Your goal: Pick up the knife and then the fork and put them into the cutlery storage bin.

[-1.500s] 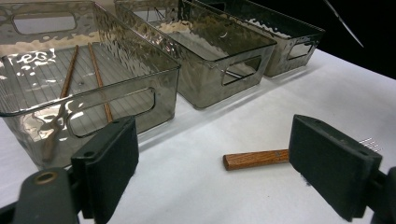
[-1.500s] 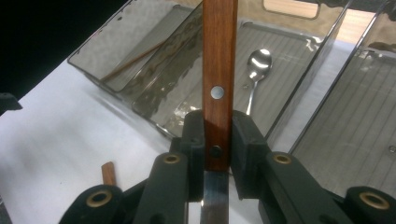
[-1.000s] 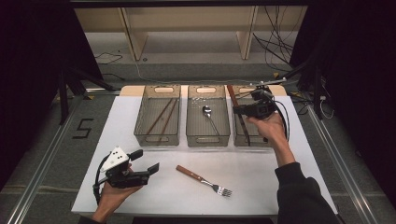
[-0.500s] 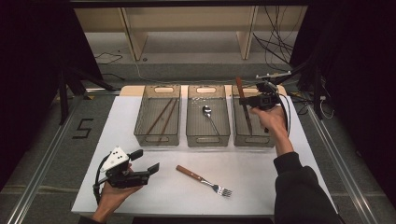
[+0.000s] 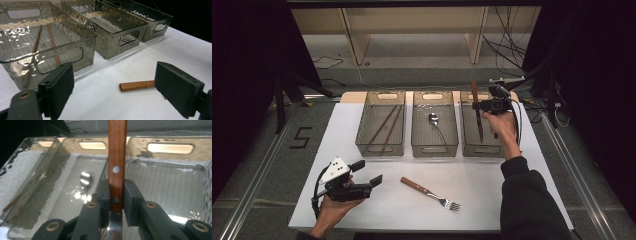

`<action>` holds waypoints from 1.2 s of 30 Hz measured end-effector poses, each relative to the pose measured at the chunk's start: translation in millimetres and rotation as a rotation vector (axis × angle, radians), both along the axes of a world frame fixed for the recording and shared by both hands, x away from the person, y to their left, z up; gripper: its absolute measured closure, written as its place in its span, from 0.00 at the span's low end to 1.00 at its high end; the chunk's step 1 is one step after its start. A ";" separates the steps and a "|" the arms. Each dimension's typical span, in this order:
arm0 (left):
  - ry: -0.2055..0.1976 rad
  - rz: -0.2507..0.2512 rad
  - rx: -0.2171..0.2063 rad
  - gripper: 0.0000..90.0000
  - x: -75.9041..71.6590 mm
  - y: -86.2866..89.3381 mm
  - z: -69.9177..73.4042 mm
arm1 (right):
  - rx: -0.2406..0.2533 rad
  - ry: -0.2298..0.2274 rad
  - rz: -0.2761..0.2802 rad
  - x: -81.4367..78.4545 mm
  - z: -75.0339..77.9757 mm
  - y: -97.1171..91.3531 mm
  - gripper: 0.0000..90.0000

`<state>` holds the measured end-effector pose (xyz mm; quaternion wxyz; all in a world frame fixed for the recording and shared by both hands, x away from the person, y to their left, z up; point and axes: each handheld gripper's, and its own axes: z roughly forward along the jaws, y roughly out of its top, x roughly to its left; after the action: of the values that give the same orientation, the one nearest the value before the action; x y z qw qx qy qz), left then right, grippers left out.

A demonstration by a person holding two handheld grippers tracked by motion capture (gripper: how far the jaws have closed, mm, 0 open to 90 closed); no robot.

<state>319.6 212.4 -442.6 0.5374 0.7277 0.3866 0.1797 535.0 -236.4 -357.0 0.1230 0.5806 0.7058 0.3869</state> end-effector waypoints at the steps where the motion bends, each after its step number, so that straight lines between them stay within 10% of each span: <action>1: 0.001 0.000 0.001 0.18 0.0 0.0 0.1 | -0.001 0.005 -0.007 1.5 -1.6 -0.6 0.86; 36: -0.001 -0.004 -0.004 0.18 -0.4 -0.6 0.4 | -0.041 0.084 -0.080 15.8 -36.9 9.8 0.85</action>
<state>319.2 211.8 -442.1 0.5392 0.7273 0.3852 0.1785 550.8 -226.5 -393.9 0.1203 0.6213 0.6944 0.3425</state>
